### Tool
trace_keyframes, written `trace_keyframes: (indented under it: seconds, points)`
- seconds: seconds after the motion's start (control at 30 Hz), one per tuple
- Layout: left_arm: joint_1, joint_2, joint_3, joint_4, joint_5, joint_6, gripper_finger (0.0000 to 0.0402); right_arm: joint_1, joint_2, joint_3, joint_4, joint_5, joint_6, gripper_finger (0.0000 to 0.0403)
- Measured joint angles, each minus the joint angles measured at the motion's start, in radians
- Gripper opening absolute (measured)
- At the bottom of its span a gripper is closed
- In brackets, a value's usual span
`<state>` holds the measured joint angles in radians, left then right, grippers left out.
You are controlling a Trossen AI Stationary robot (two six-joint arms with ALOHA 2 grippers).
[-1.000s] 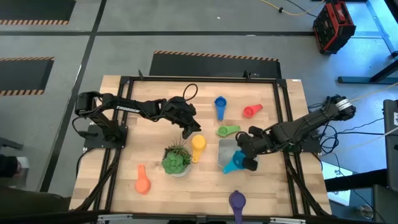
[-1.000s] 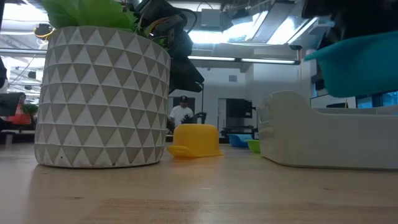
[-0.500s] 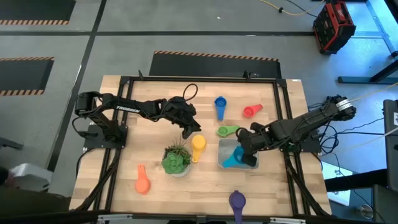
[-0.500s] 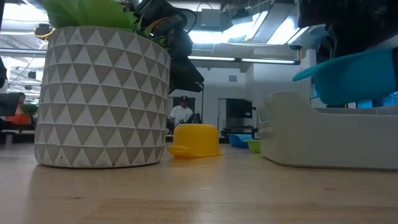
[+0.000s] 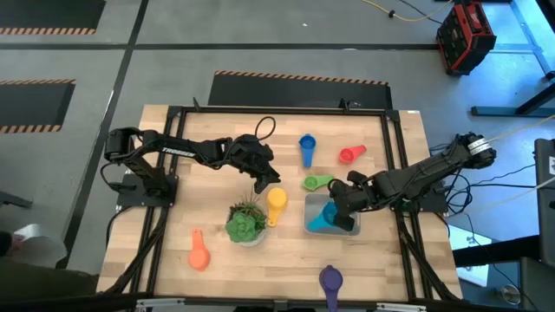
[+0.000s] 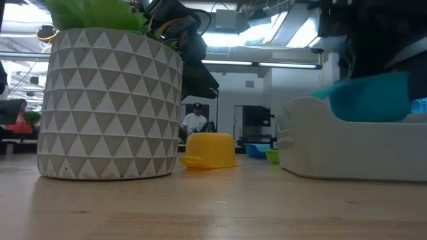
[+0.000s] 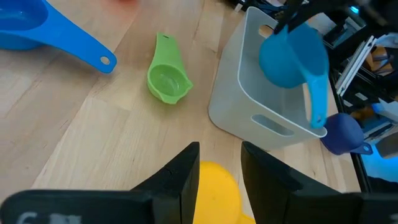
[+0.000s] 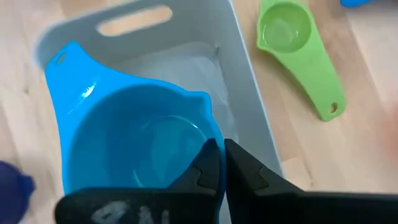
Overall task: Nest measuring cups in basket
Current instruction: Put the light blue measuring cup into the grey bin
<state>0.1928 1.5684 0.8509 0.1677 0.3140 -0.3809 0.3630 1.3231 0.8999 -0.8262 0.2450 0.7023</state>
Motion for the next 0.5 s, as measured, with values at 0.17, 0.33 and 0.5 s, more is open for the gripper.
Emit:
trace_keyframes:
  seconds: [0.17,0.33,0.5]
  points:
    - [0.0,0.0,0.0,0.0,-0.015,0.0,0.0111,0.0,-0.002,-0.093,0.11,0.001,0.028,0.0015]
    - [0.0,0.0,0.0,0.0,-0.016,0.0,0.0111,0.0,-0.002,-0.136,0.147,0.002,0.031,0.0014]
    - [0.0,0.0,0.0,0.001,-0.016,0.0,0.0111,0.0,-0.002,-0.138,0.15,-0.015,0.028,0.0023]
